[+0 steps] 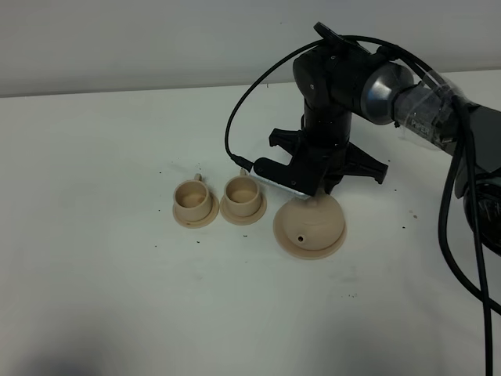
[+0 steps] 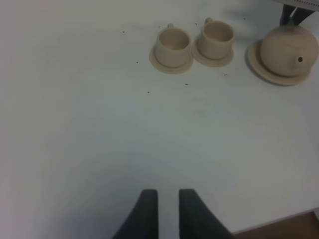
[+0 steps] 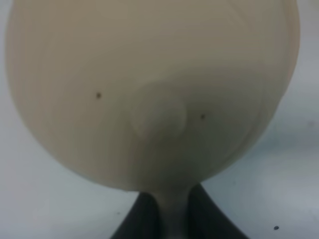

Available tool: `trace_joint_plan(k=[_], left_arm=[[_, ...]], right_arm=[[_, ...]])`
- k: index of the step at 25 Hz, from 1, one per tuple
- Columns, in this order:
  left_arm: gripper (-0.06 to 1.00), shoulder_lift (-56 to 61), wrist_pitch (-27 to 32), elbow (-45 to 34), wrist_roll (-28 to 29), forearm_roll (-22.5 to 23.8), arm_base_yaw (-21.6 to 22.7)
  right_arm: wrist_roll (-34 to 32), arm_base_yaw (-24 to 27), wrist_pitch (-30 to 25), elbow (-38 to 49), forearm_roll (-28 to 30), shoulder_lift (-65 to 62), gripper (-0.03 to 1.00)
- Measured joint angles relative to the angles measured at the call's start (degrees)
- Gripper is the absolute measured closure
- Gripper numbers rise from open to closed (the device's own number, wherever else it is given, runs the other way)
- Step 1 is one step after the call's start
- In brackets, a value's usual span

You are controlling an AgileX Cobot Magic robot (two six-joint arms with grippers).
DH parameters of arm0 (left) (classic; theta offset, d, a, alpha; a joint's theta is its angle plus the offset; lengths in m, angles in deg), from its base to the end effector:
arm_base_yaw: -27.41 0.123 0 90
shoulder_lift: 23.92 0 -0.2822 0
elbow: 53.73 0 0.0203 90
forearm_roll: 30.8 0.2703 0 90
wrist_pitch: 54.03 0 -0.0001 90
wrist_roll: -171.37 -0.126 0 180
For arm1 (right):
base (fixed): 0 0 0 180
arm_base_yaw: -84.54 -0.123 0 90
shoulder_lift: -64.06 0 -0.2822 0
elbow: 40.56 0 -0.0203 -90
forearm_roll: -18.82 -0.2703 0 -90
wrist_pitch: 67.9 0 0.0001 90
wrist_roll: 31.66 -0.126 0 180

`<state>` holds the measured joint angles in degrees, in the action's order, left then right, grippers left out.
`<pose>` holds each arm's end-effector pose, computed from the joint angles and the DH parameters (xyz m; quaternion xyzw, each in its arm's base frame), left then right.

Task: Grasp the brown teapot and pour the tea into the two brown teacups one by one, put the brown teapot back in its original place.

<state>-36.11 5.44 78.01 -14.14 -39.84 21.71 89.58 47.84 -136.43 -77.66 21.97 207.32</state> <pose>0.0558 -0.0227 0.2718 0.0836 0.8589 -0.0796 0.4989 0.4072 0.2955 0.1108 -0.9818 0.1823 -0.0504 0.0168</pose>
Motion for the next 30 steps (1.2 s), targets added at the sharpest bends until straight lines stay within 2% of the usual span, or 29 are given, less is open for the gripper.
trace_joint_plan(k=[30], left_arm=[[0.82, 0.00, 0.00, 0.00, 0.06, 0.00, 0.00]], right_arm=[[0.00, 1.37, -0.64, 0.00, -3.14, -0.38, 0.86]])
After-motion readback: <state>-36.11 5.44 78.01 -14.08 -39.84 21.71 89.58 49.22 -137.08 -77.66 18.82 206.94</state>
